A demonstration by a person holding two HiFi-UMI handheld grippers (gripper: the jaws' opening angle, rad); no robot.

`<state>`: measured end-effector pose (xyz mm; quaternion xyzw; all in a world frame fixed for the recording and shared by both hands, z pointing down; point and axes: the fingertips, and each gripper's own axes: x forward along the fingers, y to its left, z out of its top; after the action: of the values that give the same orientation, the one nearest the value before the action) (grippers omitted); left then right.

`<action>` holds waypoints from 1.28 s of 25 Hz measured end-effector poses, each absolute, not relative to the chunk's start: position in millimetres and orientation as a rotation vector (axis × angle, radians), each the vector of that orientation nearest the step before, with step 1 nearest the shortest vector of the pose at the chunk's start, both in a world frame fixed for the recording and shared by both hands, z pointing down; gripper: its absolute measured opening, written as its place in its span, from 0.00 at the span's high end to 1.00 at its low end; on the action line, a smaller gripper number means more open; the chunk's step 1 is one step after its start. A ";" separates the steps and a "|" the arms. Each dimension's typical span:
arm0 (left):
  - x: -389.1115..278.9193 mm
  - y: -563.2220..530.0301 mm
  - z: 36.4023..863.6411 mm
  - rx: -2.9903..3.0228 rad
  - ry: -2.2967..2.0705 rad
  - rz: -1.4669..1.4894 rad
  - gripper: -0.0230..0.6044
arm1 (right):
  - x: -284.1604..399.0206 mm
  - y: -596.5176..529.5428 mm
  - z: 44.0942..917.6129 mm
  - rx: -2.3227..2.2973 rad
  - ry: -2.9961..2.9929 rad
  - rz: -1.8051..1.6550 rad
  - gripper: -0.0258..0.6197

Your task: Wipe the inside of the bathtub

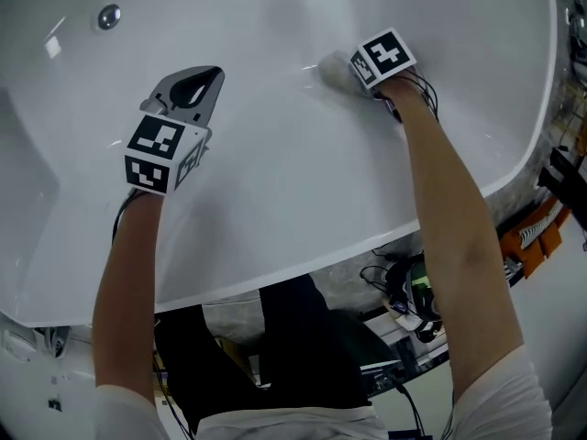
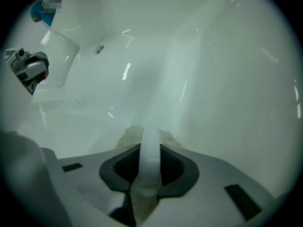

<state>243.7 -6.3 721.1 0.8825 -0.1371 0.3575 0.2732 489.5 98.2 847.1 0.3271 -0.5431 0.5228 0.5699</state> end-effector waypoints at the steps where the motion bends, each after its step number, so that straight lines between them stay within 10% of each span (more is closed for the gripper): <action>1: 240.1 -8.6 722.2 2.374 -0.376 0.963 0.95 | 487.7 96.0 849.0 0.766 -1.275 1.227 0.81; 32: 116.9 -23.6 735.4 2.320 -0.491 1.013 0.95 | 327.2 80.1 882.5 0.635 -1.358 1.288 0.81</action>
<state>116.9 -23.6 735.4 0.8643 -0.1830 0.3775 0.2776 327.2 80.1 882.5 0.2682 -0.5737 0.5443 0.5502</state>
